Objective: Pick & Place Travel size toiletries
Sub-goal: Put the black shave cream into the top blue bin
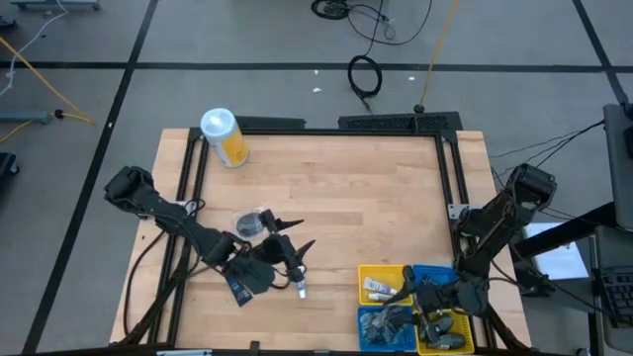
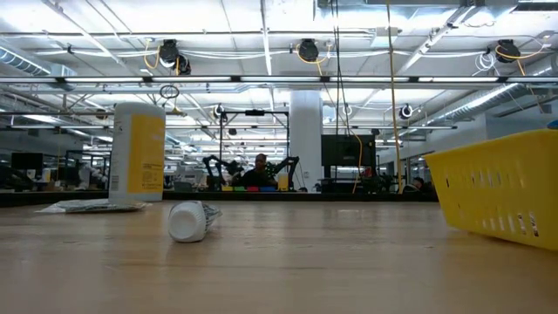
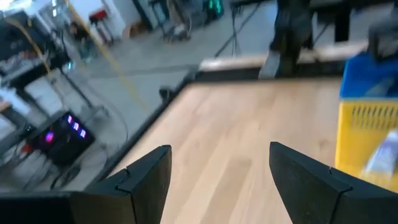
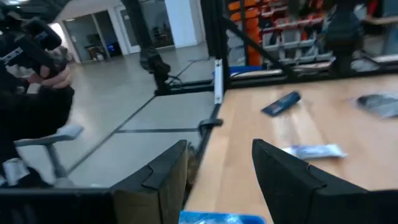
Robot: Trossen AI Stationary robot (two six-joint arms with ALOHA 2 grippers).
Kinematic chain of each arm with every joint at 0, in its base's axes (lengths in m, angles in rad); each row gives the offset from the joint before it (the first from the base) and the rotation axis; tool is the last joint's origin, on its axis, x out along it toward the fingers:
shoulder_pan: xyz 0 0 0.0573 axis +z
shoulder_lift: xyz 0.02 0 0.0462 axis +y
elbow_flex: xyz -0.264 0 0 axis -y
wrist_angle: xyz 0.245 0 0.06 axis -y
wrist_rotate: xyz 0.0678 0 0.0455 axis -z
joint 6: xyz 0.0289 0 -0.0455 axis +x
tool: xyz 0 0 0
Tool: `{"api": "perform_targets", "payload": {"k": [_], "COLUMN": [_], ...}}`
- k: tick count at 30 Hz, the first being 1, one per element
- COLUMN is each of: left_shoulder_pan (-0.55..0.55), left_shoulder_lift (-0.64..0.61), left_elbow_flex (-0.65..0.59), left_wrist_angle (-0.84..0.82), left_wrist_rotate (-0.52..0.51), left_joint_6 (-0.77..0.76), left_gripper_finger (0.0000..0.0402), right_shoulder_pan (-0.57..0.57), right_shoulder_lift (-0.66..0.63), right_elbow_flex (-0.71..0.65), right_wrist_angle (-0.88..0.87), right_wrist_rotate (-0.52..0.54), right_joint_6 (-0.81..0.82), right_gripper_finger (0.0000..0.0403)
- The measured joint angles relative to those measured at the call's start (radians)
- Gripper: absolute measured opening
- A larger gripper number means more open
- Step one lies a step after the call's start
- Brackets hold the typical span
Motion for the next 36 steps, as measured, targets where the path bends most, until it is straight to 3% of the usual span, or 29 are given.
{"api": "perform_targets", "payload": {"k": [3,6,12,15,22,28,36], "left_shoulder_pan": [-0.009,-0.014,-0.014,-0.018,-0.068,-0.123,-0.228], "left_shoulder_lift": [0.000,0.000,0.000,0.000,0.000,0.000,0.000], "left_elbow_flex": [0.000,0.000,0.000,0.000,0.000,0.000,0.000], "left_wrist_angle": [-0.202,-0.401,-0.731,-0.853,-0.924,-0.931,-0.968], "left_wrist_rotate": [0.008,0.088,0.396,0.591,0.821,0.901,0.929], "left_joint_6": [-0.198,-0.461,-1.099,-1.324,-1.606,-1.851,-2.166], "left_gripper_finger": [0.0266,0.0266,0.0266,0.0266,0.0266,0.0266,0.0266], "right_shoulder_pan": [-0.025,-0.057,-0.138,-0.174,-0.220,-0.221,-0.221], "right_shoulder_lift": [-0.012,-0.015,-0.015,-0.015,-0.014,-0.014,-0.014], "right_elbow_flex": [0.000,0.000,0.000,0.000,0.000,0.000,0.000], "right_wrist_angle": [-0.023,-0.051,-0.071,-0.105,-0.136,-0.150,-0.148], "right_wrist_rotate": [0.000,-0.010,-0.140,-0.185,-0.286,-0.289,-0.289], "right_joint_6": [-0.025,-0.026,-0.015,-0.014,-0.011,-0.009,-0.011], "right_gripper_finger": [0.0172,0.0172,0.0173,0.0172,0.0173,0.0173,0.0173]}}
